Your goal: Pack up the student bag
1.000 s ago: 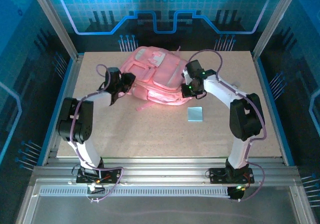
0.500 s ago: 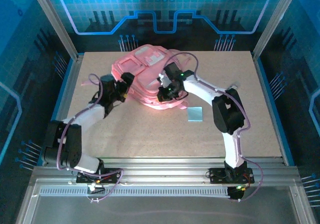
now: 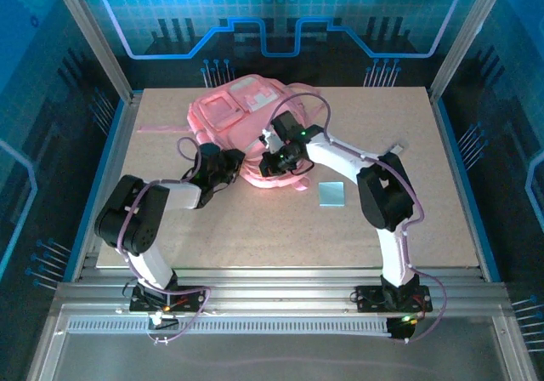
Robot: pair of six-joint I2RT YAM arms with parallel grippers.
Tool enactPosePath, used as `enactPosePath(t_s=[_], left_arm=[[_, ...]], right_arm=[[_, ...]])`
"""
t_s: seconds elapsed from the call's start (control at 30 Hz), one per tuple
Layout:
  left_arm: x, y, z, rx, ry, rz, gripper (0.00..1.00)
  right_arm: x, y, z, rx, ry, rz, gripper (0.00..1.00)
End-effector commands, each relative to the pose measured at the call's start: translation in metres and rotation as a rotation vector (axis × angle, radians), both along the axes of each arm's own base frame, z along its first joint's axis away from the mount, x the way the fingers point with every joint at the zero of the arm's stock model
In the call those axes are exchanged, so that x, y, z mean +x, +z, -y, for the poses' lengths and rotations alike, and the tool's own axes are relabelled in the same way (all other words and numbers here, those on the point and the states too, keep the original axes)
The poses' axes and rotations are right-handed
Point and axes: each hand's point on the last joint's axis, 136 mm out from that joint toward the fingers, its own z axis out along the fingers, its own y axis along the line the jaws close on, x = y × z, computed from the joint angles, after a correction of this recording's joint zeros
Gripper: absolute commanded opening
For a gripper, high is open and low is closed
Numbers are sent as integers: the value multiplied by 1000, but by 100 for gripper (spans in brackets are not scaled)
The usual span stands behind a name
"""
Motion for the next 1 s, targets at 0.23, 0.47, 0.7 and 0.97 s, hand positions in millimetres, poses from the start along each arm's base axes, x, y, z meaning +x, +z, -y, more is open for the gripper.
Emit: enactPosePath(t_s=[0.23, 0.47, 0.7, 0.97], left_arm=[[-8, 13, 10, 34, -110, 45, 0], [-42, 22, 6, 123, -218, 15, 0], [-61, 33, 0, 188, -335, -1, 0], [-38, 28, -17, 294, -506, -43, 0]], right_arm=[[-7, -7, 102, -403, -61, 59, 0], [22, -5, 169, -518, -174, 97, 0], [41, -7, 219, -543, -273, 102, 0], [17, -15, 185, -348, -218, 32, 0]])
